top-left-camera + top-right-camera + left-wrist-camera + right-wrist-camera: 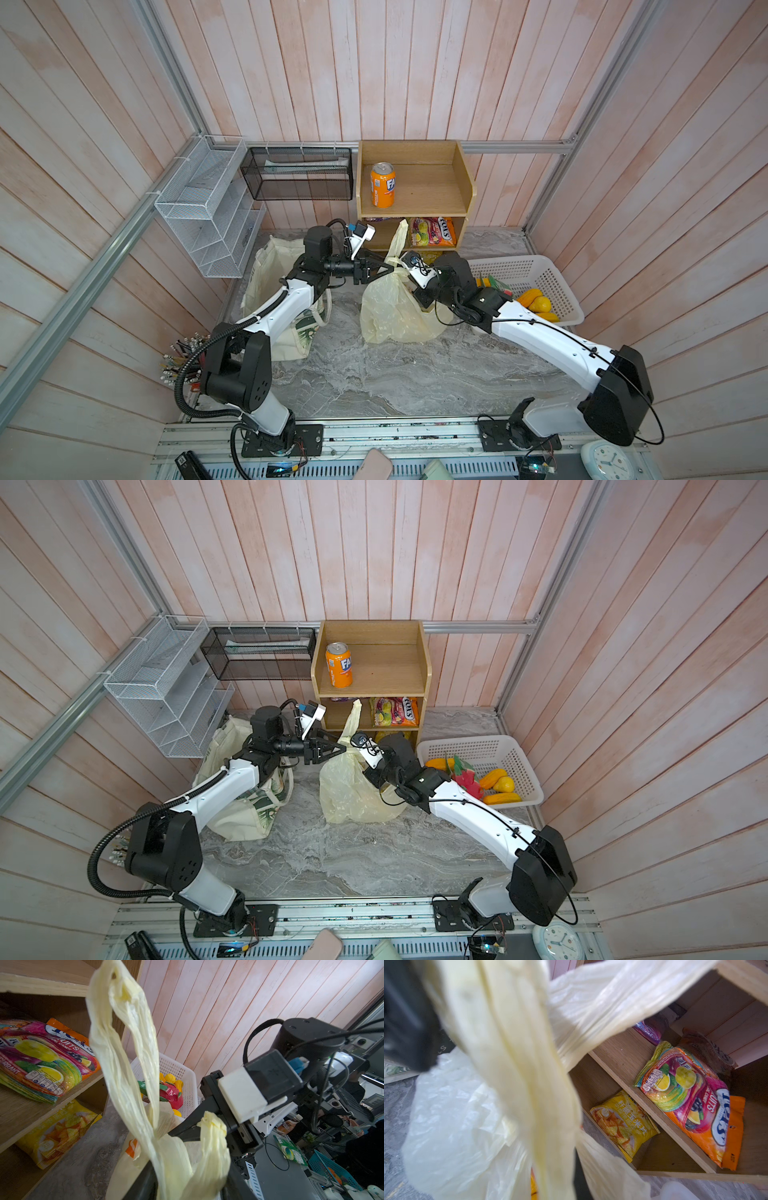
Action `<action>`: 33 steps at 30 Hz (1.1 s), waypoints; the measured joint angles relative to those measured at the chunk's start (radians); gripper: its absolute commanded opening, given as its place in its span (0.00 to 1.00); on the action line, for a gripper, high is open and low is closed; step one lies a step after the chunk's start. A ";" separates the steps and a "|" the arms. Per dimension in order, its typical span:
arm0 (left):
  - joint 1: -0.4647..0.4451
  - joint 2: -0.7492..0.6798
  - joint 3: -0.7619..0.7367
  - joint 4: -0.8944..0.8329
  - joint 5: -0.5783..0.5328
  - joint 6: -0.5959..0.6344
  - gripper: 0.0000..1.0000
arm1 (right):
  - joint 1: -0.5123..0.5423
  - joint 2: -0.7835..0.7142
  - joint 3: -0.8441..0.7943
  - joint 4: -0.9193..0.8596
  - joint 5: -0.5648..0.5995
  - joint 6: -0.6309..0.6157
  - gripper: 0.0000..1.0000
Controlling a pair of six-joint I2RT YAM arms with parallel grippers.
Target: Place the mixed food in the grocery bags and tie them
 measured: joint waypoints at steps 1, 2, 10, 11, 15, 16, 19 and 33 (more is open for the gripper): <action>-0.004 0.004 0.004 0.000 -0.006 0.005 0.37 | 0.000 0.000 0.000 0.000 0.000 0.000 0.00; -0.007 0.006 0.006 -0.001 -0.011 0.012 0.30 | 0.000 0.000 0.000 0.000 0.000 0.000 0.00; -0.023 0.030 0.011 0.005 -0.034 0.019 0.00 | 0.000 0.000 0.000 0.000 0.006 -0.002 0.00; -0.025 0.031 0.011 0.006 -0.034 0.019 0.00 | 0.000 0.000 0.000 0.000 0.011 -0.004 0.00; -0.028 0.031 0.011 0.018 -0.034 0.018 0.00 | -0.032 -0.001 0.000 0.000 0.011 -0.002 0.00; -0.028 0.031 0.010 0.028 -0.035 0.015 0.00 | -0.052 -0.003 0.000 0.002 -0.001 0.002 0.07; -0.029 0.032 -0.006 0.070 -0.041 0.000 0.00 | -0.094 -0.023 0.000 -0.003 -0.038 0.014 0.59; -0.019 0.032 -0.031 0.169 -0.046 -0.051 0.00 | -0.240 -0.159 0.211 -0.167 -0.310 0.193 0.75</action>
